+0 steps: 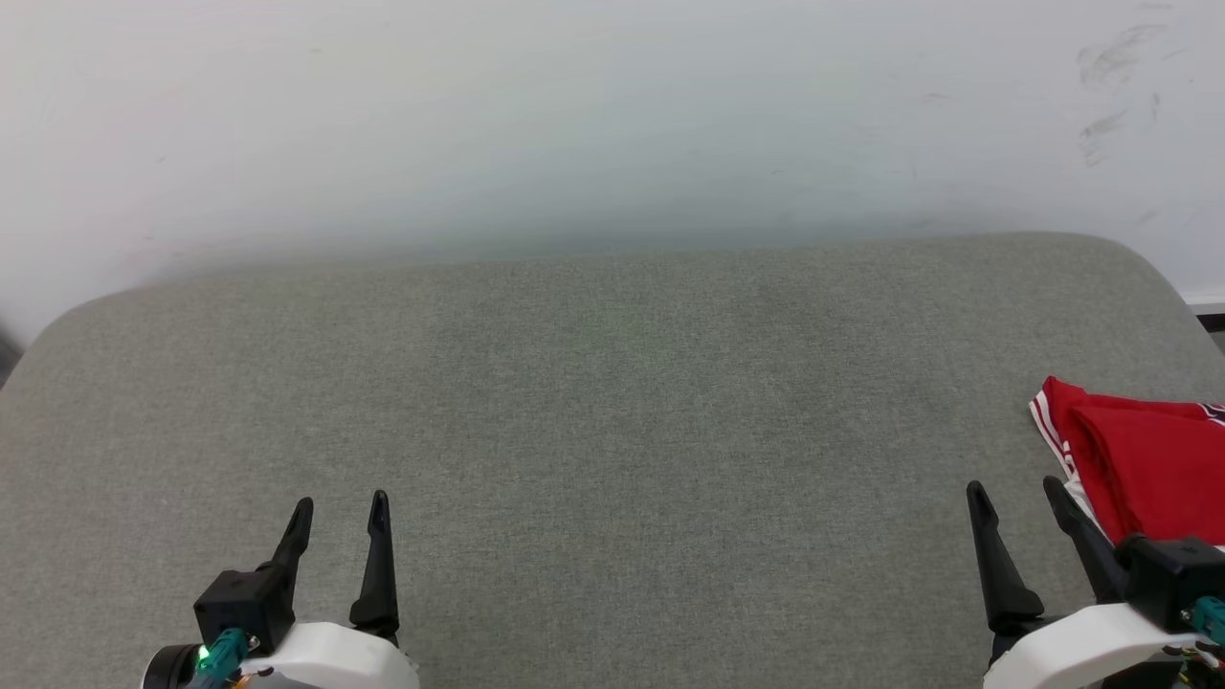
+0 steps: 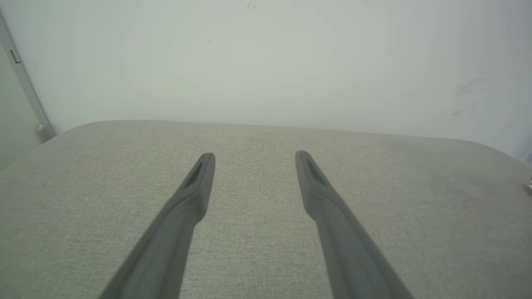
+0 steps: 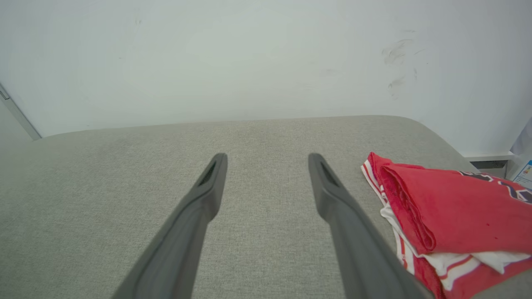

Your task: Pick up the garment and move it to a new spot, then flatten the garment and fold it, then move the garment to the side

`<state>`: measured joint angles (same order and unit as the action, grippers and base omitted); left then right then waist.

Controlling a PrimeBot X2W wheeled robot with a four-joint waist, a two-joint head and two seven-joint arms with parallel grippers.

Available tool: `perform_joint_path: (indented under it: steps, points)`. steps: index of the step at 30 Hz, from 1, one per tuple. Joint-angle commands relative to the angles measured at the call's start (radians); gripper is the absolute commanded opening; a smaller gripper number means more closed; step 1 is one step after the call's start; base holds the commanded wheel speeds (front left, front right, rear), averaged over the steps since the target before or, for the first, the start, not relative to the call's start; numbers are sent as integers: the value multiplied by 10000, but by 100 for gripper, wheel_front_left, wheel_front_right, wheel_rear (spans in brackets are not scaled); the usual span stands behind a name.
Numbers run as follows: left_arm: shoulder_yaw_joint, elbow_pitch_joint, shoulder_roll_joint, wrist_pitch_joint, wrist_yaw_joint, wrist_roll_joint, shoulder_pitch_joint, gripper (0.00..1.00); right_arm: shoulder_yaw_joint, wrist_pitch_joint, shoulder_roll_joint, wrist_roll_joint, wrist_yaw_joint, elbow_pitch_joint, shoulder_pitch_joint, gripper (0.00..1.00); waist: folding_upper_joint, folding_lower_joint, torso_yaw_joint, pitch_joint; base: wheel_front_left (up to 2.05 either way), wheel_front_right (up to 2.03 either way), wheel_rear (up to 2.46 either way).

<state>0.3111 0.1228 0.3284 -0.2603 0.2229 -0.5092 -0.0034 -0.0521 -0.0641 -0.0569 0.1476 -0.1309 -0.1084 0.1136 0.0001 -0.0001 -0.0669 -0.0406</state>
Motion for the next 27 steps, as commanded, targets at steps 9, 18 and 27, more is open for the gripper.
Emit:
perform_joint_path:
  steps: [9, 18, 27]
  points:
    - [52, 134, 52, -26, -2, 14, -72, 100, 46, -59, 77, 104, 3, -114, 106, 100, -1, 1, 45, 12, 0, 0, 0]
    - [124, 265, -30, 41, -10, -41, 54, 0, 63, -37, 38, 124, -2, 101, 95, 0, -1, 1, 44, 19, 0, 0, 0]
    - [-389, 349, -347, 474, -431, -1443, -76, 0, 65, -22, -22, 2020, -2, 492, -182, 0, -1, 1, 89, 50, 0, 0, 0]
